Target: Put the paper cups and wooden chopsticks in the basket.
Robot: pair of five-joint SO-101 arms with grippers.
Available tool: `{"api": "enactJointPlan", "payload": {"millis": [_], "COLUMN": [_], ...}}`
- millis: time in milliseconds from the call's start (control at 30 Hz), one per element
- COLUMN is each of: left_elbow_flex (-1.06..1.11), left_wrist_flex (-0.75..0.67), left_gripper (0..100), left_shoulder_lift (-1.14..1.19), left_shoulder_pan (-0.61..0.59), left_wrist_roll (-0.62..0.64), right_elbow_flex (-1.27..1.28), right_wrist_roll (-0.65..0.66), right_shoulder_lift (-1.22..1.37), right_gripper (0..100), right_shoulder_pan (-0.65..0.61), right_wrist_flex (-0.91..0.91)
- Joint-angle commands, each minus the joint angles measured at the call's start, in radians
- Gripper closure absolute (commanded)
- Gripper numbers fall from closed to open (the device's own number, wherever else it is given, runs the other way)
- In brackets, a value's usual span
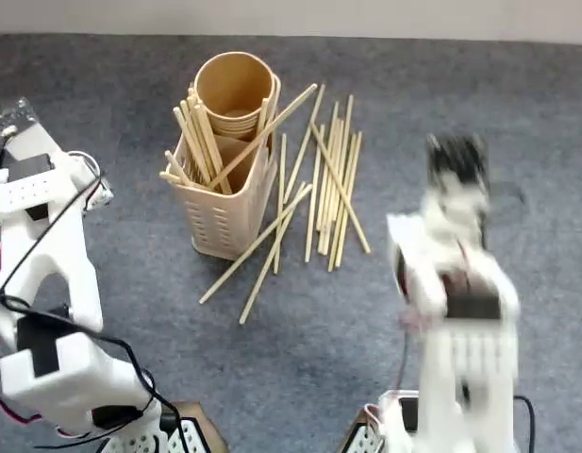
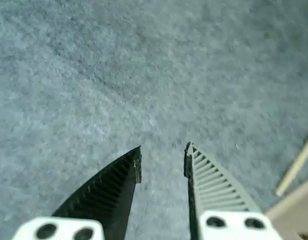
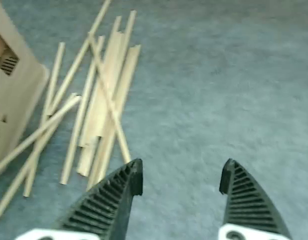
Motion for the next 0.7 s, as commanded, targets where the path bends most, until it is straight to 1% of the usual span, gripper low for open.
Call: {"api": "enactJointPlan", "payload": {"millis": [0, 100, 167, 267, 367, 533, 600, 667], "left_elbow_flex": [0.002, 0.001, 0.001, 0.001, 0.001, 0.001, 0.001, 0.001], "left_wrist_flex": [-0.091, -0.133, -0.141, -0.143, -0.144, -0.144, -0.144, -0.144], "left_gripper": [83, 83, 83, 83, 83, 83, 83, 83], "left_shoulder_lift": [0.07, 0.13, 0.14, 0.143, 0.147, 0.147, 0.147, 0.147], "left_shoulder_pan": [-0.015, -0.012, -0.004, 0.01, 0.027, 0.048, 0.051, 0.051], "left_wrist_roll": [0.012, 0.012, 0.011, 0.009, 0.008, 0.008, 0.008, 0.008], "right_elbow_flex": [-0.375, -0.748, -1.004, -1.365, -1.673, -2.058, -2.15, -2.233], "right_wrist_roll": [-0.026, -0.028, -0.028, -0.028, -0.028, -0.023, -0.023, -0.021], "right_shoulder_lift": [0.398, 0.644, 0.797, 0.978, 1.101, 1.245, 1.303, 1.343], "right_gripper": [74.6, 74.6, 74.6, 74.6, 74.6, 74.6, 74.6, 74.6], "right_shoulder_pan": [-0.119, -0.205, -0.24, -0.262, -0.274, -0.278, -0.268, -0.257], "right_wrist_flex": [-0.005, 0.113, 0.177, 0.28, 0.429, 0.654, 0.716, 0.739]}}
